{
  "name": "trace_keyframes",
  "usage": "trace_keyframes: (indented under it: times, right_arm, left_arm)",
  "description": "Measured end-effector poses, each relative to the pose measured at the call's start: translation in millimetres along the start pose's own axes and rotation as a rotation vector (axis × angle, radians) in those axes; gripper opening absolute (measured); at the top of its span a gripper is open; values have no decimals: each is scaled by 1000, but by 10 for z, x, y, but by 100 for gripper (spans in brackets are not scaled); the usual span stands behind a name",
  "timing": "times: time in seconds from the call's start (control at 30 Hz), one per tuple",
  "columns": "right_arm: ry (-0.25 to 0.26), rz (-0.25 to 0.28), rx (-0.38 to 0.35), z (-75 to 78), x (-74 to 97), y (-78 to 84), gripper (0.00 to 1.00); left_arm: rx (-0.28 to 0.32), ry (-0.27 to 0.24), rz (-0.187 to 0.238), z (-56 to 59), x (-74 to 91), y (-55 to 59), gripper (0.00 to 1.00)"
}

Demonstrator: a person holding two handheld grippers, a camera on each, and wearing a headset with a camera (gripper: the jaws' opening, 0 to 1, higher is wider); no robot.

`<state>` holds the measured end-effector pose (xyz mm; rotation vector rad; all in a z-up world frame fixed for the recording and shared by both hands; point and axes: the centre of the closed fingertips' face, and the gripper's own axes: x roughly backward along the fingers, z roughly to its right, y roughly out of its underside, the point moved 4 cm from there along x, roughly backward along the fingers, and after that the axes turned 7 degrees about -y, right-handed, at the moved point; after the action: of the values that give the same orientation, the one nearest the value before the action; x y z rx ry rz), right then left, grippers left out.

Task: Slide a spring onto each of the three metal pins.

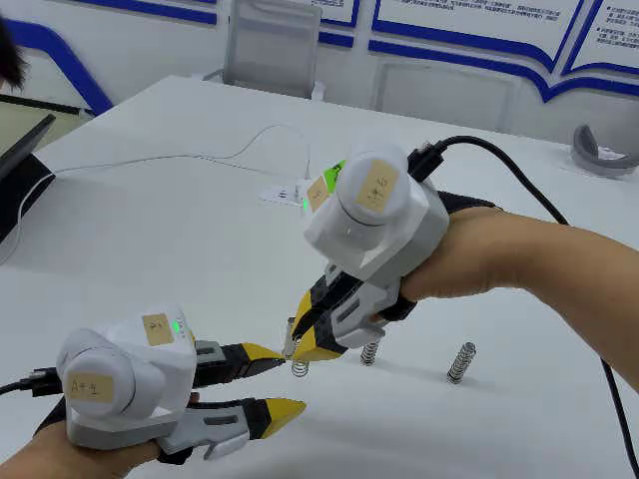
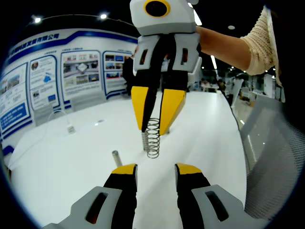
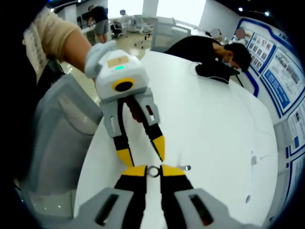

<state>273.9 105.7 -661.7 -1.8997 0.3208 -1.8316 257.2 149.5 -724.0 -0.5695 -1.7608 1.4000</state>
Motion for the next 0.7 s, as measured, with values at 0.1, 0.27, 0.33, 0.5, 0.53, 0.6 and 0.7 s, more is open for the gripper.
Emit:
trace_keyframes:
  times: [0.1, 0.27, 0.33, 0.5, 0.53, 0.6, 0.7]
  right_arm:
    - [17, 9, -10, 42, 35, 3, 11]
    - [52, 22, -27, 122, 86, 6, 11]
    - [65, 28, -36, 156, 109, 7, 11]
    - [102, 45, -55, 272, 139, 12, 11]
    - [113, 49, -59, 302, 144, 12, 11]
    - [128, 54, -68, 355, 144, 12, 11]
    - [152, 68, -85, 441, 145, 2, 11]
  left_arm:
    - [12, -16, 0, -37, 22, 8, 36]
    - [27, -30, -2, -64, 39, 14, 40]
    - [32, -33, -3, -69, 41, 17, 42]
    - [44, -40, -8, -80, 49, 35, 46]
    - [47, -43, -9, -83, 52, 37, 47]
    - [49, -45, -10, -87, 56, 39, 48]
    - [53, -49, -9, -96, 63, 42, 50]
